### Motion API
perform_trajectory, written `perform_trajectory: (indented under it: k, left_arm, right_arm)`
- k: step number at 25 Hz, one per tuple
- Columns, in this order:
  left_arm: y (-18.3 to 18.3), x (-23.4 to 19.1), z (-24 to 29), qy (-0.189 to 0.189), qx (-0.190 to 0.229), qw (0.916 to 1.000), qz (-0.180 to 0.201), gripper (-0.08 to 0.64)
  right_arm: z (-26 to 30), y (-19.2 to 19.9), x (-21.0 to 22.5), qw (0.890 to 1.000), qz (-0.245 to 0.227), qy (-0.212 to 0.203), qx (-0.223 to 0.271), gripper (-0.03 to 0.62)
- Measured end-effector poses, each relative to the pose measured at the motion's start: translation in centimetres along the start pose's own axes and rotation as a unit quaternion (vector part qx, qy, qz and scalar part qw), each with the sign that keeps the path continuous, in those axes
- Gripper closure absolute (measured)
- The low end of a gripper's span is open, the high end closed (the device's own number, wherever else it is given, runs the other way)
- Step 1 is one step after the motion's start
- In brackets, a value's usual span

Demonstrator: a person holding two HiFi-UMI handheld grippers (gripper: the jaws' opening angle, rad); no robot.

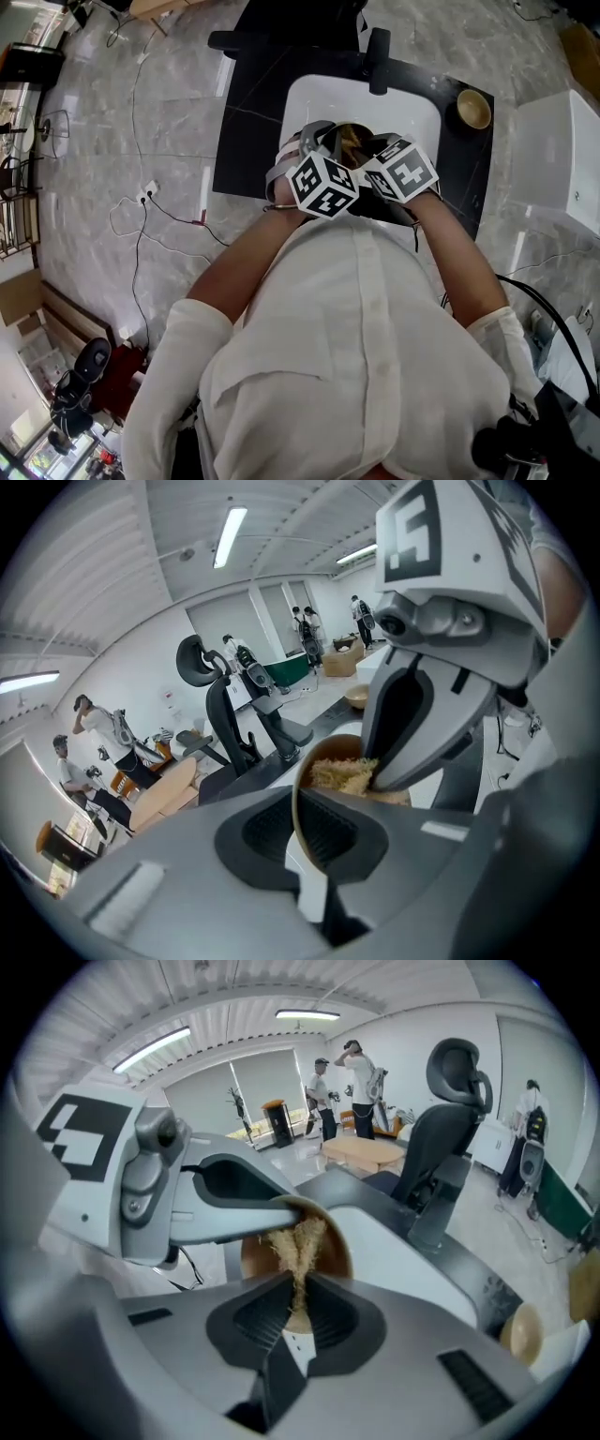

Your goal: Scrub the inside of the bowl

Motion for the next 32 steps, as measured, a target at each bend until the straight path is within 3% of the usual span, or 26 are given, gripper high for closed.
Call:
perform_trajectory:
  k: [11,14,19,27,32]
  left_arm:
    - [0.5,-0.2,0.5,-0.012,0.000,0.9991,0.039,0.547]
    - [0.1,-0.5,0.4,-0.026,0.012,0.9977,0.062,0.546]
    - [-0.2,-0.8,0.3,-0.026,0.019,0.9974,0.064,0.545]
    - [-0.1,-1.2,-0.2,-0.011,0.031,0.9971,0.068,0.543]
    - [0.7,-1.4,-0.7,-0.007,0.036,0.9965,0.076,0.549]
  right_arm:
    - [0.3,0.9,0.9,0.999,0.028,0.039,-0.024,0.558]
    - [0.9,1.6,0.6,0.997,0.065,0.032,-0.014,0.558]
    - [1.8,2.8,-0.1,0.992,0.124,0.004,-0.006,0.558]
    - [3.3,0.7,-1.4,0.993,0.105,-0.043,-0.003,0.558]
    - [2.6,-1.4,-1.1,0.996,0.086,-0.026,0.026,0.558]
Point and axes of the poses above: the fingertips, and each gripper's own axes: z forward along the fingers, x to its right, y out of its underside, the point moved 5 cm from there along -z, backward along the fingers, and after that the axes turned 15 degrees about -z, right-handed, at the moved point
